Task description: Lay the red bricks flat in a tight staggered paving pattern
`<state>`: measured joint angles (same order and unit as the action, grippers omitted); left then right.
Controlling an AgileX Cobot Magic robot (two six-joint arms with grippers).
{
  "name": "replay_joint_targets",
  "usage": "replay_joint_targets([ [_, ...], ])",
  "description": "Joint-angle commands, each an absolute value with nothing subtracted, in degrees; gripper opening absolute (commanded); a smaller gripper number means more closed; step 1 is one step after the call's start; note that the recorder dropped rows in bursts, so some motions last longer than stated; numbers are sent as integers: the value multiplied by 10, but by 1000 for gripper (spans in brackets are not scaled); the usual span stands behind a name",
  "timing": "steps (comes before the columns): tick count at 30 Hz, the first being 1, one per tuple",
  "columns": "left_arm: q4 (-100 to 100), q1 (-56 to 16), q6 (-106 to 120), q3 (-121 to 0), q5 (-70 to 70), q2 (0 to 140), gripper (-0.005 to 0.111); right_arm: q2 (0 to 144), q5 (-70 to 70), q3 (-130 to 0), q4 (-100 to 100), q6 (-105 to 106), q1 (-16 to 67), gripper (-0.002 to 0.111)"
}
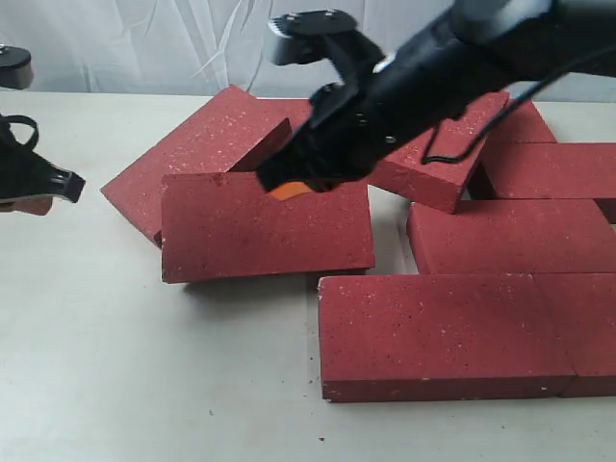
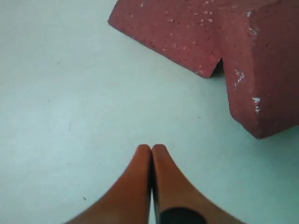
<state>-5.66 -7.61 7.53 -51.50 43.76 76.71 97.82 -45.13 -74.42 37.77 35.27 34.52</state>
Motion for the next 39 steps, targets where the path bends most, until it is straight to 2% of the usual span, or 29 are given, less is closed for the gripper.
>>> replay_joint_targets([
  [1,-68,-33,70,-482,371,736,0,1085,-468,-875,302,276,419,-1],
  [5,-88,3,51,-447,312,745,0,1193,-456,-1028,183,169,454,-1],
  [8,-116,4,52,-438,278,754,0,1249,-432,-1122,68,34,451,-1],
  [11,-156,-1,83,-438,270,755,0,1286,-448,-1182,-81,-114,432,-1],
  [14,-211,-1,116,-439,267,755,0,1319,-498,-1218,-128,-138,410,-1],
  [19,-316,-1,221,-439,267,755,0,1357,-535,-1233,-136,-135,376,-1],
  [26,-349,-1,233,-439,257,755,0,1382,-529,-1233,-111,-140,360,-1],
  [39,-354,-1,235,-439,253,755,0,1391,-360,-1233,67,-89,380,-1],
])
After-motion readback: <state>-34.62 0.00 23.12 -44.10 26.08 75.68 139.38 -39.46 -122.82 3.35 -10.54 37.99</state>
